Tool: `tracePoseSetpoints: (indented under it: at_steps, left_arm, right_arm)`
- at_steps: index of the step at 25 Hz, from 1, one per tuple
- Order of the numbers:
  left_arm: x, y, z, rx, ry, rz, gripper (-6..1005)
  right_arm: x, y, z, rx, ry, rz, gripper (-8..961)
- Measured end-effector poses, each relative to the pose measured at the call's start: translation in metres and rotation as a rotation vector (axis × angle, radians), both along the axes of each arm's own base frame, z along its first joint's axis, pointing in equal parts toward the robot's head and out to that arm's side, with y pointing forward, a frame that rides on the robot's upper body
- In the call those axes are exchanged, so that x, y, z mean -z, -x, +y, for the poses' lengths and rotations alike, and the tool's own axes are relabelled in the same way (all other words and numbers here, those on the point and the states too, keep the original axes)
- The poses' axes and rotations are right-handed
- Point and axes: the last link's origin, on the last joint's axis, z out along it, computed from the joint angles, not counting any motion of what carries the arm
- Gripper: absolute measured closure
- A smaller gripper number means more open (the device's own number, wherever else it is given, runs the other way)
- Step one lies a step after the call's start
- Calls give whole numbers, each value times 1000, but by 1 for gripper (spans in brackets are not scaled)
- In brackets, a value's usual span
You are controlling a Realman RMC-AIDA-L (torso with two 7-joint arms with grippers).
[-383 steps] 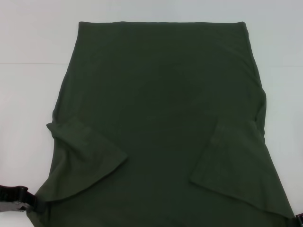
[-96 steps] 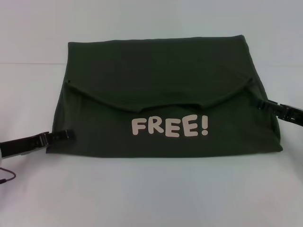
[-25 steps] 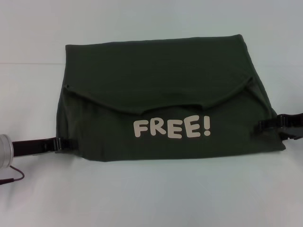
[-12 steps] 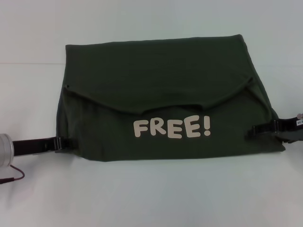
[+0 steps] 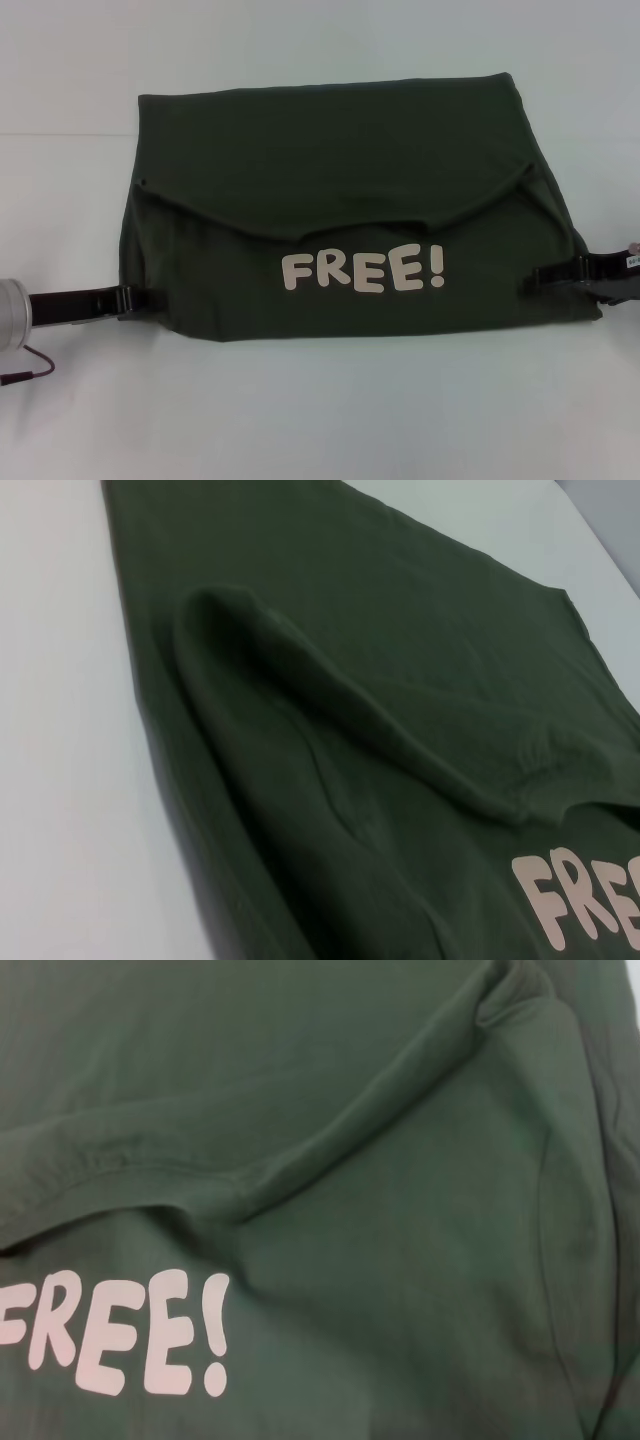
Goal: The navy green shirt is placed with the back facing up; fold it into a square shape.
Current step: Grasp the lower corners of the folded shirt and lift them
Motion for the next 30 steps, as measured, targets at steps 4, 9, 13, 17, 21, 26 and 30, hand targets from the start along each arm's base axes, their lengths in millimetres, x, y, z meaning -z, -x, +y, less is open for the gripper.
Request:
tracePoseSetpoints:
  at_steps: [4,9,13,17,21,26,30]
  left_arm:
    - [0,0,0,-1,0,-1,950]
    - [0,0,0,-1,0,-1,949]
    - [0,0,0,-1,0,0,947]
    - [-1,0,0,-1,-1,0,946]
    - [-1,0,0,0,-2,-1,944]
    - [-1,0,0,-2,-2,-4,942]
    - [-1,0,-1,-3,-1,-7,941]
  right_arm:
    - [3,2,0,-3,5,5,70]
    - [3,0,-3,-3,11,1,93]
    - [3,-2,-5,-5,17,-7,171]
    - [3,-3,-5,-2,13,-5,249]
    - [2,-4,-5,0,9,-5,374]
    - [1,-5,-5,1,7,-6,583]
    - [1,-6,-6,5,6,-6,742]
